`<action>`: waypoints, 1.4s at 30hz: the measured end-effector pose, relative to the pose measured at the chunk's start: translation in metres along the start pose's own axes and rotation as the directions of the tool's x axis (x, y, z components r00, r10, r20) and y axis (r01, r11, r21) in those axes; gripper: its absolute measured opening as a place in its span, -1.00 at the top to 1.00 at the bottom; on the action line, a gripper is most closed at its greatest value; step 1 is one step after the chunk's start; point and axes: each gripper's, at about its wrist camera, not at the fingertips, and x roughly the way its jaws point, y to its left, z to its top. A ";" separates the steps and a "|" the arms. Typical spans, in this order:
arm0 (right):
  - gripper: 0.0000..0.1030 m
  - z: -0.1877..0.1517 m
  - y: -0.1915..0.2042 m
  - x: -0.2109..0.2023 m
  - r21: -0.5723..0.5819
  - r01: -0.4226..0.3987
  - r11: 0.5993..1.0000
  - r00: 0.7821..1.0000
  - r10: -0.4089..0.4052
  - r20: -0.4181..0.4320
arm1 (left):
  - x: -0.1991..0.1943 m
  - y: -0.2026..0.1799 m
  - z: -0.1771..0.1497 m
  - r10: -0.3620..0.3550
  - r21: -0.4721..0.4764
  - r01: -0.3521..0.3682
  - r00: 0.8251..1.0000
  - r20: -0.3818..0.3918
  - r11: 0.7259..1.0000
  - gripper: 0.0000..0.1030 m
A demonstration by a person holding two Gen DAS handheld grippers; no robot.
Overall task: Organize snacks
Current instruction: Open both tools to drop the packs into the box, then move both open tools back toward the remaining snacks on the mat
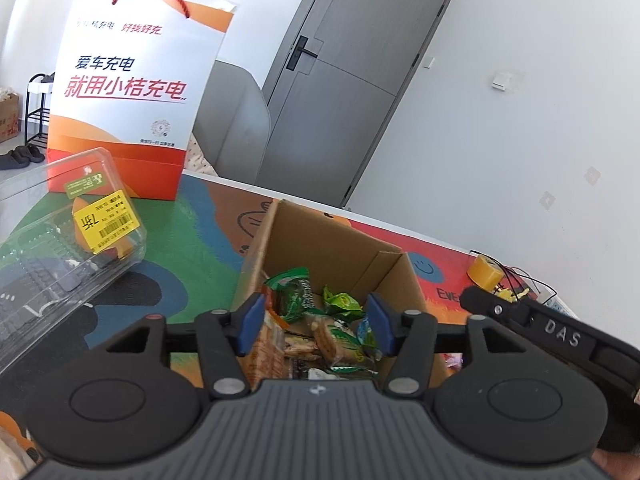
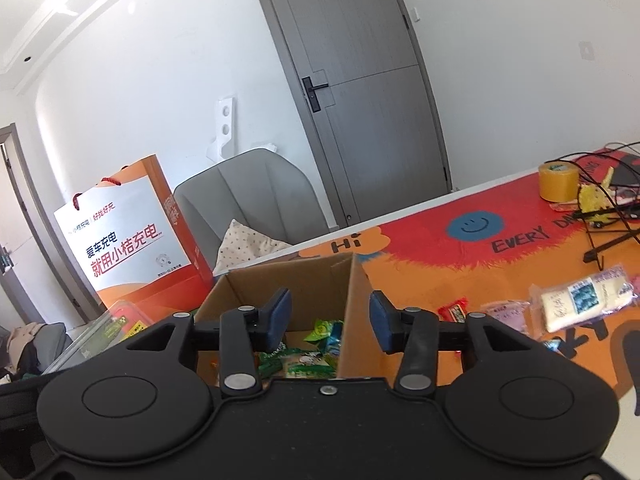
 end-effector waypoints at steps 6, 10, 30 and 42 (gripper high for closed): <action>-0.06 -0.003 -0.019 -0.015 0.024 0.022 0.999 1.000 -0.022 -0.001 | -0.003 -0.013 -0.002 0.001 0.014 -0.001 1.000 0.022 1.000 -0.60; -0.14 -0.005 -0.033 -0.024 0.032 0.031 0.999 0.999 -0.031 -0.017 | -0.001 -0.023 -0.004 0.004 0.035 -0.004 1.000 0.006 0.999 -0.66; -0.59 -0.014 -0.100 -0.066 0.112 0.093 0.989 0.995 -0.095 0.010 | 0.003 -0.096 -0.025 -0.075 0.176 0.080 0.997 -0.032 0.981 -0.76; -0.50 -0.017 -0.133 -0.069 0.172 0.123 0.977 0.991 -0.129 0.020 | 0.025 -0.140 -0.033 -0.117 0.267 0.132 0.990 -0.073 0.955 -0.55</action>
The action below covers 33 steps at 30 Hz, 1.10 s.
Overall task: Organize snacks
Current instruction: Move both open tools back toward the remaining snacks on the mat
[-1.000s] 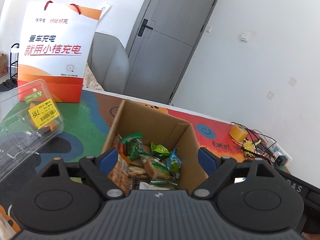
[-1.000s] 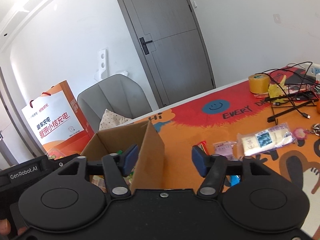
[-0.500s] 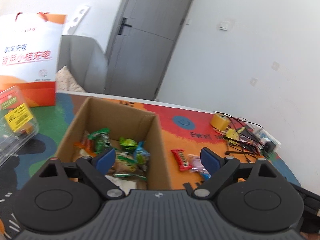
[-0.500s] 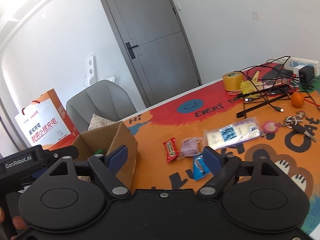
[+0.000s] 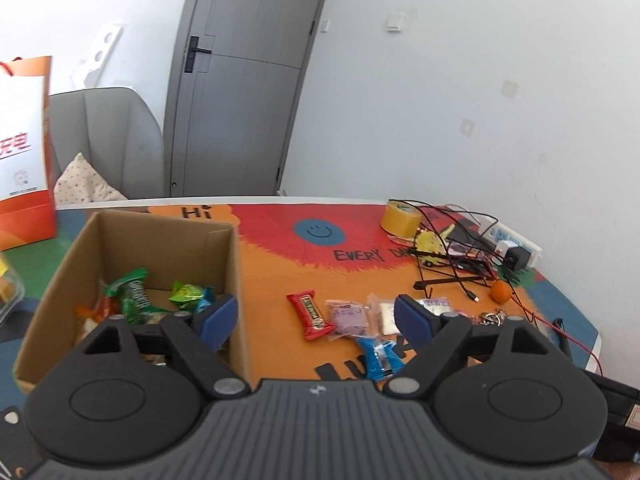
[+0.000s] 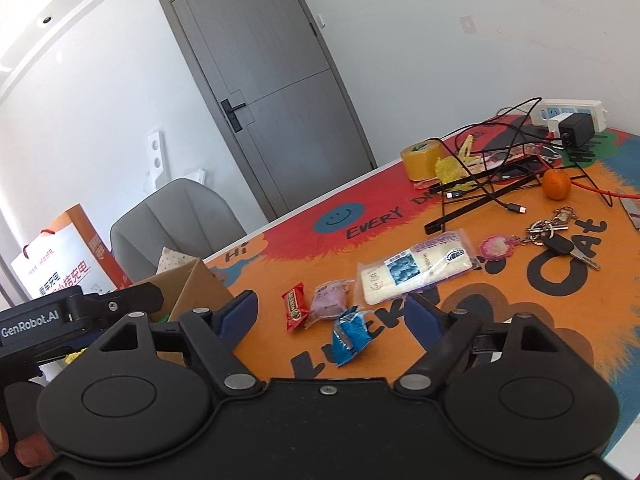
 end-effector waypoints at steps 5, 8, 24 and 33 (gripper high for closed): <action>-0.38 -0.002 -0.010 0.009 0.024 -0.001 1.000 1.000 0.001 -0.019 | 0.018 -0.011 -0.001 -0.008 0.004 0.008 0.999 -0.033 1.000 -0.26; -0.29 -0.004 -0.017 0.017 0.041 0.000 0.999 0.999 0.002 -0.039 | 0.027 -0.017 -0.003 -0.009 0.011 0.010 0.999 -0.053 1.000 -0.09; -0.07 -0.010 -0.029 0.062 0.097 -0.010 0.995 0.991 0.023 -0.131 | 0.081 -0.031 -0.013 0.059 -0.046 -0.065 0.989 -0.135 0.997 0.19; 0.00 -0.011 -0.028 0.085 0.098 -0.024 0.995 0.985 0.041 -0.169 | 0.107 -0.027 -0.012 0.125 -0.089 -0.139 0.980 -0.154 0.986 0.20</action>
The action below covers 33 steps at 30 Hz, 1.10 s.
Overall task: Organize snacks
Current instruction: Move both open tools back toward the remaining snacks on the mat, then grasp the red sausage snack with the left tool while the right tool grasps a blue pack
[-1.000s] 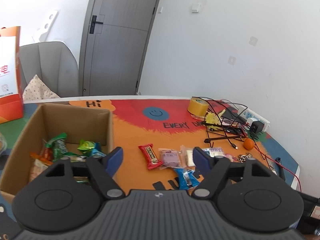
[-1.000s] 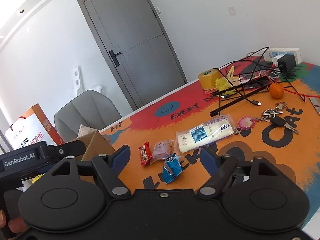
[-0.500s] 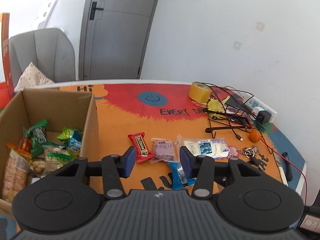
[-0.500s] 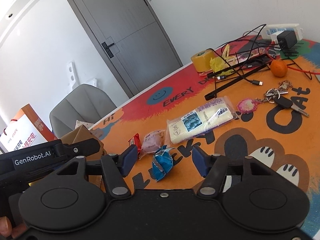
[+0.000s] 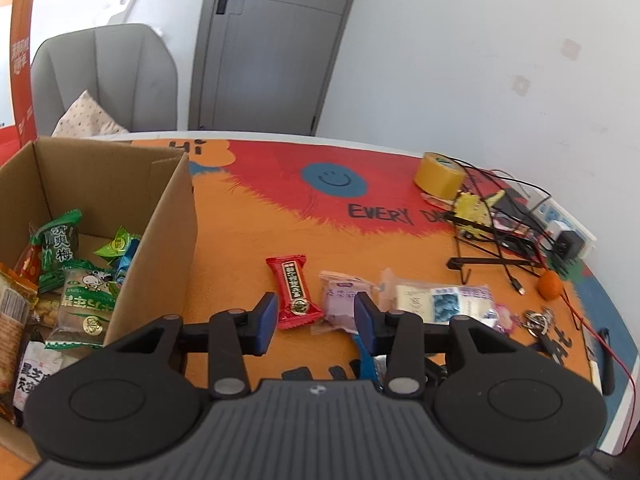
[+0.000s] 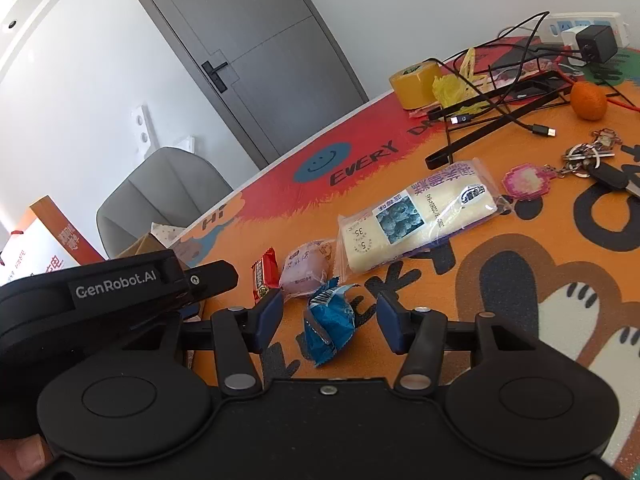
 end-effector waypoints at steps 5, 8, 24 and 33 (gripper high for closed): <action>0.03 0.001 0.002 0.013 -0.013 -0.007 1.000 1.000 0.006 -0.024 | 0.011 0.005 0.001 0.018 -0.025 -0.018 1.000 -0.019 1.000 0.20; 0.05 0.000 0.004 0.022 -0.020 -0.008 1.000 0.999 0.007 -0.042 | 0.018 0.008 0.000 0.024 -0.037 -0.025 0.999 -0.032 0.999 0.20; 0.41 0.002 -0.020 0.015 0.018 -0.007 1.000 1.000 0.007 0.016 | 0.049 0.008 -0.004 0.089 -0.060 -0.091 0.995 -0.037 0.994 0.20; 0.41 0.005 -0.038 0.010 0.072 -0.001 0.997 0.999 -0.002 0.044 | 0.065 0.001 -0.005 0.118 -0.044 -0.119 0.993 -0.029 0.992 0.20</action>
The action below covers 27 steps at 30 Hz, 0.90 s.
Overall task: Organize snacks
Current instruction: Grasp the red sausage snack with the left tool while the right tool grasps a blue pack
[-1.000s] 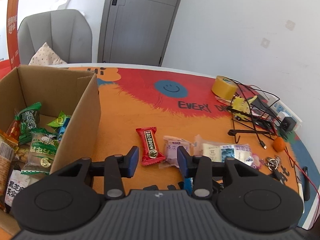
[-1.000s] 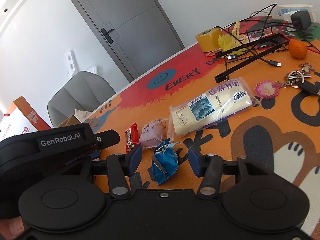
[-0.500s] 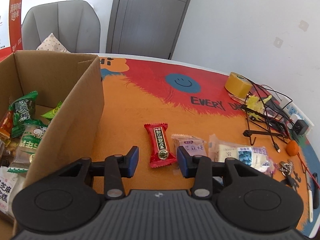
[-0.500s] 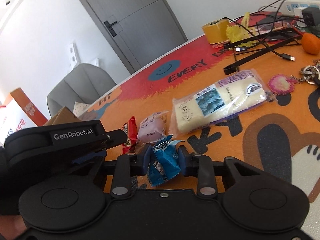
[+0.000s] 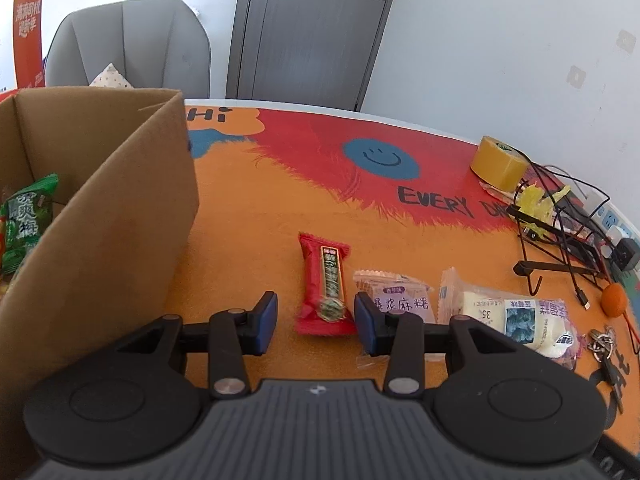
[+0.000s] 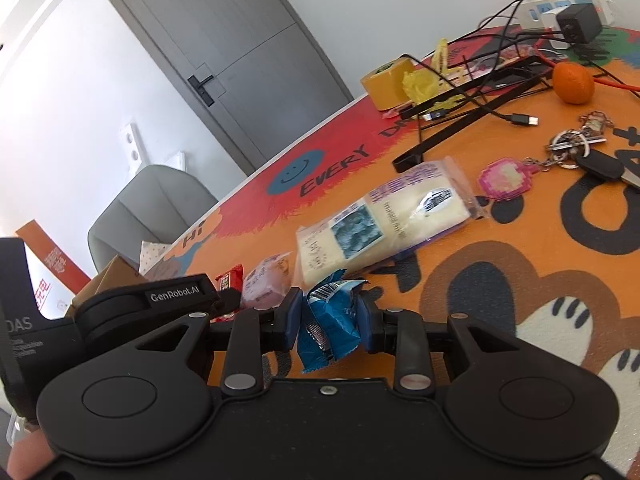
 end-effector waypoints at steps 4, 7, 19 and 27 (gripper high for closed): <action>0.41 0.003 -0.009 -0.004 0.022 0.011 1.000 1.000 -0.012 0.015 | 0.002 -0.005 -0.001 0.003 0.016 -0.003 1.000 0.011 1.000 0.20; 0.41 0.001 -0.013 -0.005 0.033 0.015 0.999 1.000 -0.016 0.014 | 0.006 -0.009 -0.002 0.018 0.043 -0.019 1.000 0.026 0.999 0.19; 0.41 -0.002 -0.016 -0.013 0.048 0.036 0.998 0.999 -0.037 0.024 | -0.005 -0.006 -0.003 -0.012 0.053 0.011 1.000 0.022 0.999 0.61; 0.41 -0.006 -0.007 -0.027 0.044 0.033 0.999 0.998 -0.035 0.052 | -0.029 -0.002 -0.010 -0.057 0.057 0.056 0.998 0.026 0.997 0.64</action>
